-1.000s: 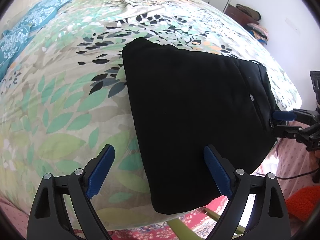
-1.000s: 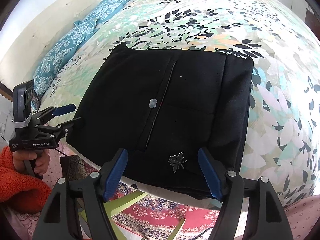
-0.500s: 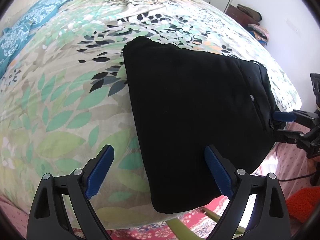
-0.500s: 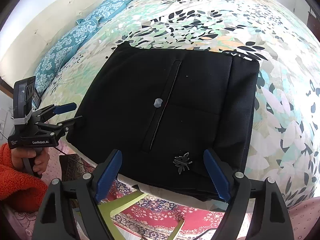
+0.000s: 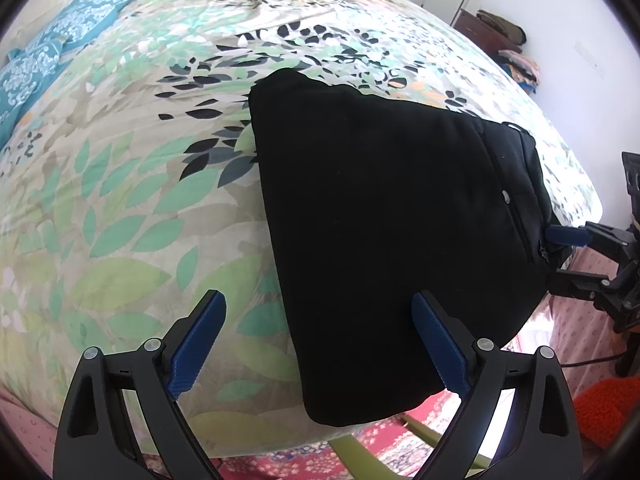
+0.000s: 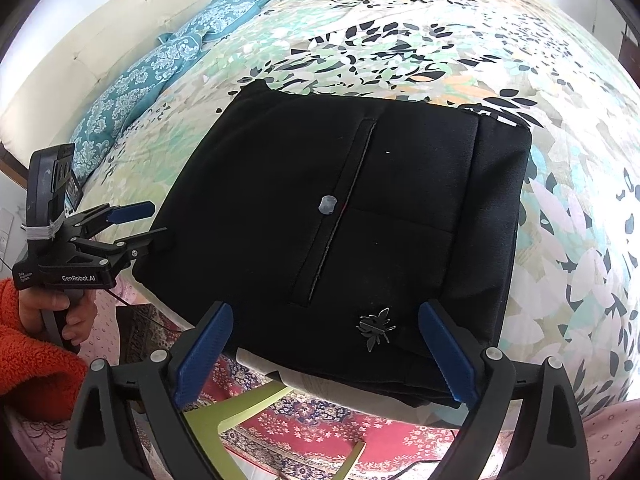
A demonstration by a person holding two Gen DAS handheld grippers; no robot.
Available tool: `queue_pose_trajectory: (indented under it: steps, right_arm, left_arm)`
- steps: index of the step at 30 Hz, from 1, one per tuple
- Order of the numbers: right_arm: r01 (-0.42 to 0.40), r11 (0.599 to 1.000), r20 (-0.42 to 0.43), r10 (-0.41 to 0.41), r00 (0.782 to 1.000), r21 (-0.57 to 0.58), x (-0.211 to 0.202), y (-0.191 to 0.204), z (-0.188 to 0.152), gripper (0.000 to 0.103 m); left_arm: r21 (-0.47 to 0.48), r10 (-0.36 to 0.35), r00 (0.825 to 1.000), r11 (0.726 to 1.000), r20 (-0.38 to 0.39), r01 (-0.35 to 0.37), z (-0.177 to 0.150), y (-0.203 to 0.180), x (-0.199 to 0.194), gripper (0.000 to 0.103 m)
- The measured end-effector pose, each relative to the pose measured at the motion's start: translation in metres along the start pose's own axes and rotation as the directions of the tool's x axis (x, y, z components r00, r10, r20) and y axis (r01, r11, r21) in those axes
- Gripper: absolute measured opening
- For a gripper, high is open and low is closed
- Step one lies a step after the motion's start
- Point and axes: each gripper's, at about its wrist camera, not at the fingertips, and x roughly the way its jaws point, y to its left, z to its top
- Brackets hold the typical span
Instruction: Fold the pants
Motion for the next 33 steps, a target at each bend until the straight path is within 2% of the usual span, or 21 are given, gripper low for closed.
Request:
queue_pose_trajectory:
  steps: [2,4,6,7,9,11,13,16,19,20,23,24,26,27,28,29,31,33]
  right_arm:
    - [-0.060,0.997,0.012,0.059,0.998,0.058,-0.007,-0.009,0.003,0.093]
    - [-0.168,0.969,0.069,0.158,0.985,0.184,-0.023,-0.031,0.005,0.093]
    - [-0.264,0.914,0.170,0.220,0.961,0.308,-0.045,-0.063,0.003,0.093]
    - [-0.286,0.890,0.208,0.223,0.952,0.355,-0.054,-0.079,0.001,0.093]
    - [-0.278,0.860,0.240,0.188,0.952,0.427,-0.066,-0.111,-0.001,0.093]
    - [-0.259,0.855,0.211,0.180,0.961,0.449,-0.065,-0.133,0.001,0.093]
    - [-0.275,0.840,0.136,0.239,0.961,0.467,-0.047,-0.147,0.002,0.093]
    - [-0.315,0.821,0.042,0.337,0.941,0.476,-0.011,-0.155,0.005,0.093]
    - [-0.324,0.822,-0.019,0.376,0.927,0.468,0.016,-0.153,0.012,0.093]
    - [-0.348,0.820,-0.019,0.399,0.917,0.454,0.023,-0.150,0.014,0.093]
    - [-0.456,0.775,-0.012,0.512,0.859,0.438,0.044,-0.142,0.018,0.094]
    - [-0.462,0.782,-0.021,0.517,0.856,0.417,0.050,-0.137,0.018,0.094]
    - [-0.447,0.822,-0.047,0.493,0.869,0.354,0.054,-0.125,0.020,0.094]
    - [-0.428,0.843,-0.062,0.471,0.880,0.327,0.054,-0.120,0.022,0.091]
    - [-0.400,0.866,-0.077,0.440,0.894,0.301,0.052,-0.116,0.022,0.085]
    - [-0.372,0.885,-0.085,0.409,0.909,0.280,0.050,-0.114,0.022,0.063]
    - [-0.374,0.885,-0.068,0.406,0.911,0.279,0.048,-0.111,0.018,0.054]
    - [-0.376,0.890,-0.053,0.402,0.914,0.258,0.049,-0.105,0.012,0.045]
  left_arm:
    - [0.021,-0.005,1.000,1.000,-0.004,0.005,0.003,0.001,-0.003,0.094]
    - [0.044,0.016,1.000,0.999,0.019,-0.016,0.009,0.009,-0.012,0.094]
    - [-0.003,0.018,0.998,1.000,0.064,-0.018,0.014,0.028,-0.025,0.094]
    - [-0.061,-0.010,0.997,0.998,0.076,0.014,0.018,0.046,-0.030,0.094]
    - [-0.167,-0.061,0.996,0.983,0.069,0.071,0.022,0.073,-0.029,0.094]
    - [-0.236,-0.082,0.996,0.967,0.048,0.091,0.025,0.088,-0.024,0.094]
    - [-0.267,-0.152,0.988,0.952,0.009,0.149,0.027,0.094,-0.012,0.094]
    - [-0.278,-0.280,0.956,0.929,-0.090,0.246,0.027,0.083,0.017,0.094]
    - [-0.258,-0.308,0.939,0.930,-0.150,0.264,0.028,0.066,0.041,0.095]
    - [-0.260,-0.316,0.937,0.927,-0.146,0.272,0.030,0.064,0.042,0.095]
    - [-0.291,-0.369,0.919,0.902,-0.135,0.319,0.040,0.056,0.050,0.095]
    - [-0.304,-0.387,0.912,0.892,-0.133,0.334,0.042,0.054,0.054,0.095]
    - [-0.320,-0.418,0.898,0.877,-0.140,0.358,0.043,0.044,0.064,0.093]
    - [-0.311,-0.418,0.898,0.879,-0.139,0.361,0.044,0.040,0.065,0.076]
    - [-0.284,-0.403,0.904,0.892,-0.145,0.352,0.044,0.031,0.066,0.067]
    - [-0.260,-0.365,0.920,0.911,-0.145,0.321,0.045,0.026,0.064,0.064]
    - [-0.238,-0.346,0.929,0.921,-0.133,0.309,0.045,0.022,0.057,0.050]
    - [-0.253,-0.362,0.925,0.911,-0.117,0.325,0.046,0.025,0.048,0.035]
